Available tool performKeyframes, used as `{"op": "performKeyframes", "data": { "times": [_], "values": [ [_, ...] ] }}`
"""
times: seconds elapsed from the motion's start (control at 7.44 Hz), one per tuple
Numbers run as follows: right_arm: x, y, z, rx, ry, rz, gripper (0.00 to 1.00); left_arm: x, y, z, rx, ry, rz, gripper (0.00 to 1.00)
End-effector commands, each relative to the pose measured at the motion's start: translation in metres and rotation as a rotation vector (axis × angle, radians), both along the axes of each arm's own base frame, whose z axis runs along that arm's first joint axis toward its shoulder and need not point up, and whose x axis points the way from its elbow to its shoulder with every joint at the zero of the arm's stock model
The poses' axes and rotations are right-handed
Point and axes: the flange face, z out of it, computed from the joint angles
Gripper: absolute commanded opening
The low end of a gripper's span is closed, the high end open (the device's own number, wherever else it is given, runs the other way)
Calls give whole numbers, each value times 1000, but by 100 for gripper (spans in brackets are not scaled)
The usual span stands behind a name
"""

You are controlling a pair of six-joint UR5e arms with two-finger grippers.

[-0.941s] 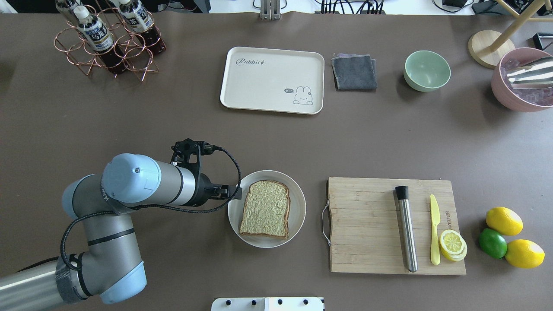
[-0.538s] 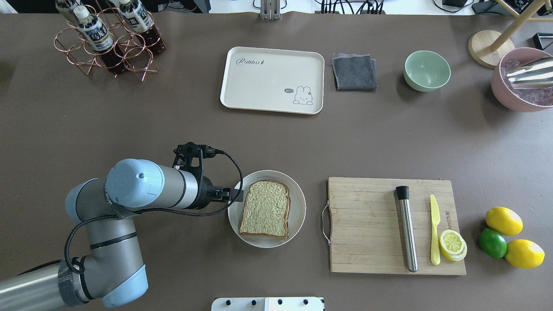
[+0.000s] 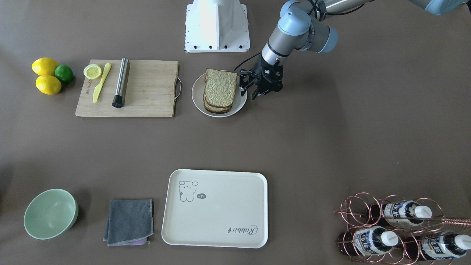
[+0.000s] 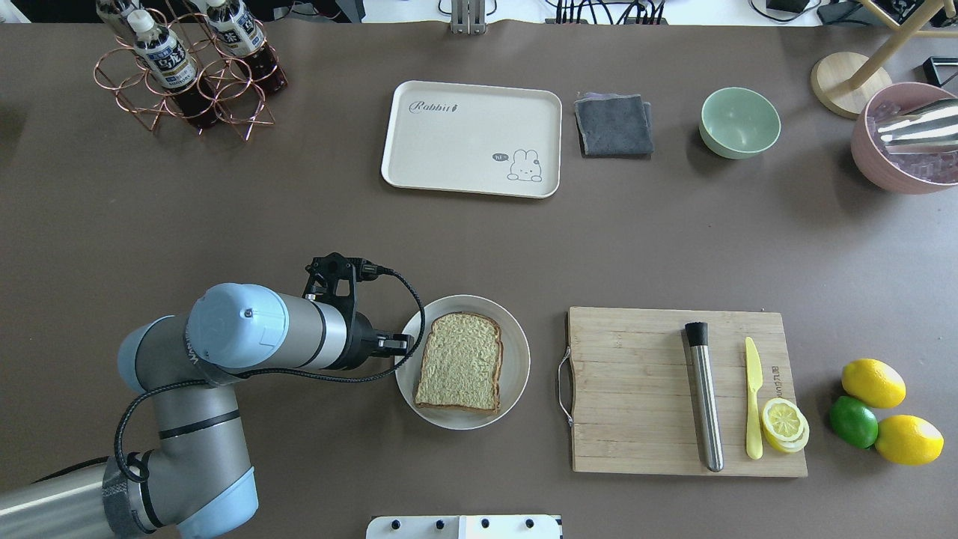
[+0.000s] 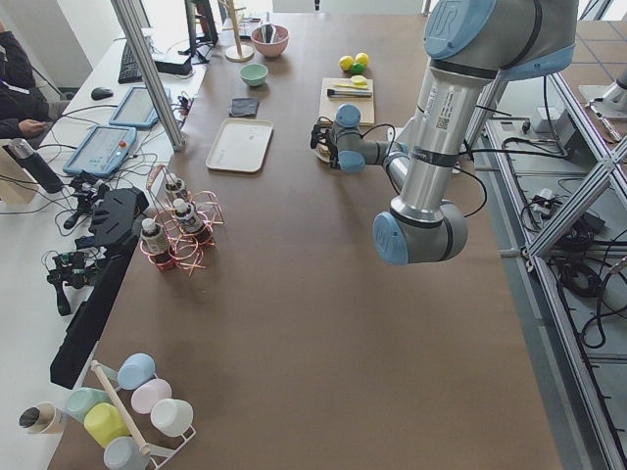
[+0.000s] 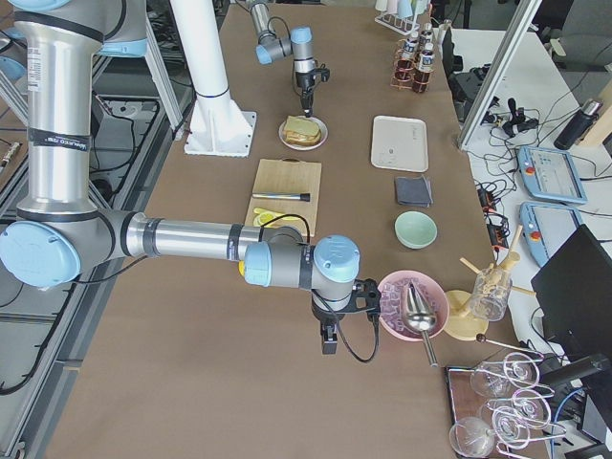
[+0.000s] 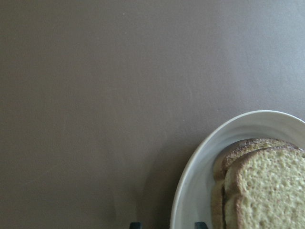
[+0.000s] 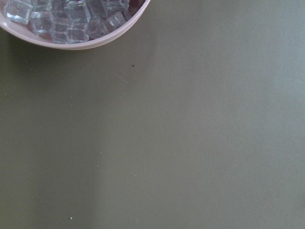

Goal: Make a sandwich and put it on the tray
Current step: 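Lower the left gripper to the white plate rim and grasp it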

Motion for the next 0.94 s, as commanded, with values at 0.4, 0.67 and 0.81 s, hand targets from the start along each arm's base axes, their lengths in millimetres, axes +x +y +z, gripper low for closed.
{"op": "performKeyframes", "data": {
  "times": [0.4,0.67,0.81],
  "values": [
    [0,2,2,-5,0,2,100,15,20,1,-1,-4,31,35],
    [0,2,2,-4,0,2,100,15,21,4,-3,-9,32,26],
    [0,2,2,-5,0,0,100,15,21,5,-3,-10,32,7]
  ]
}}
